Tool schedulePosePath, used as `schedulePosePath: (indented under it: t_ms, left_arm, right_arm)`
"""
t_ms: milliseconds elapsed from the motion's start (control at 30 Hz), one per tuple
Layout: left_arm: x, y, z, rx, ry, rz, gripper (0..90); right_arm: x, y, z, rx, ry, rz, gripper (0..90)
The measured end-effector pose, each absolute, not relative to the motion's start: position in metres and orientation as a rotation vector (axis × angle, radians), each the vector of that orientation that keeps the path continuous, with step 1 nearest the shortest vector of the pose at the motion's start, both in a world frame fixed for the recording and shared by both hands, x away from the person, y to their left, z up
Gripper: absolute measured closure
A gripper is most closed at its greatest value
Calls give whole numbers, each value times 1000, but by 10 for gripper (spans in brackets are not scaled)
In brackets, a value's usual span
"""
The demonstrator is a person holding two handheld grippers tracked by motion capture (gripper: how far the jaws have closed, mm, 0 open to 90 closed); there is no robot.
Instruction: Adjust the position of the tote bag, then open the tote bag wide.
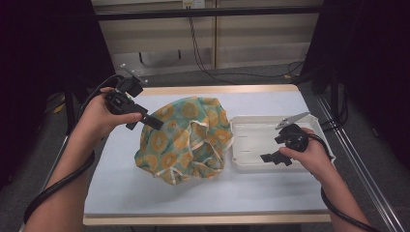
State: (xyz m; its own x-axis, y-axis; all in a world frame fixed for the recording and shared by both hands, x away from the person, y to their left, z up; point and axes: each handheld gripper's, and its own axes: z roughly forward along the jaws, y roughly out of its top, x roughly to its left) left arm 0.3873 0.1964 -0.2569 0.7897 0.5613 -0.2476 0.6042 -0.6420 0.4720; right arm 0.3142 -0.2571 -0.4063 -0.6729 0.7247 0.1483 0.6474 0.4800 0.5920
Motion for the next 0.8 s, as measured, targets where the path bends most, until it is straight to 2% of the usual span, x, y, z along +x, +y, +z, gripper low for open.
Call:
schedulePosePath:
  t_ms: [100,133,333,800]
  left_arm:
    - [386,197,-258,2401,896,-104,99]
    - [388,199,-258,2445,852,-110,100]
    - [384,199,-262,2442,884,-103,51]
    - [379,206,-261,2420,877,-129,46]
  right_arm:
    - [315,-254,-406,1197,2600,956,40]
    - [316,-252,-405,1200,2605,956,40]
    - [319,-241,-400,1148,2639,924,39]
    - [322,-226,-385,1082,2656,961,44]
